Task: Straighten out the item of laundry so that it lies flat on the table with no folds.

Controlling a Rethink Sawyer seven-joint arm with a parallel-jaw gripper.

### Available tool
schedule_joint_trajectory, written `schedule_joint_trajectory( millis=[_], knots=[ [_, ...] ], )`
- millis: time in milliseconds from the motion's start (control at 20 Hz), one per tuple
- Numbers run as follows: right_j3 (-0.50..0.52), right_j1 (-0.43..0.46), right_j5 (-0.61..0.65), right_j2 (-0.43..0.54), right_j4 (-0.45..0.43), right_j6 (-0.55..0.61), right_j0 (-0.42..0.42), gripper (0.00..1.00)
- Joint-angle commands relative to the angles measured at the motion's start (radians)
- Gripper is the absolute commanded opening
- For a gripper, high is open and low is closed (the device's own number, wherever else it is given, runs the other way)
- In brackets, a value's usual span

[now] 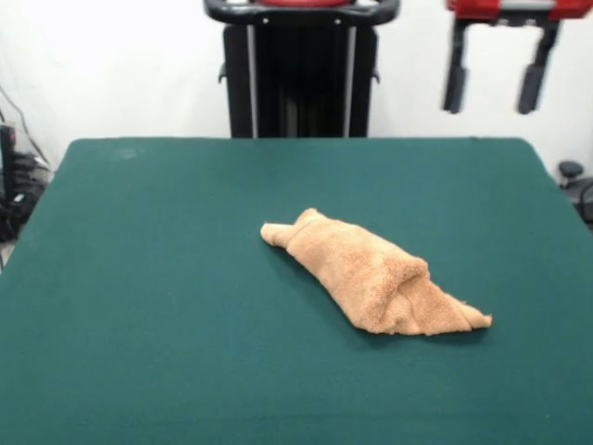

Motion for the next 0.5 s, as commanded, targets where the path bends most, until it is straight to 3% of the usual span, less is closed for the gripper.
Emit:
schedule_joint_trajectory(
  millis=[50,500],
  knots=[
    [0.21,0.039,-0.11,0.078,-0.015,0.053,-0.074,1.0],
    [0.205,0.093,-0.185,0.093,-0.071,0.048,-0.102,1.0]
  ],
)
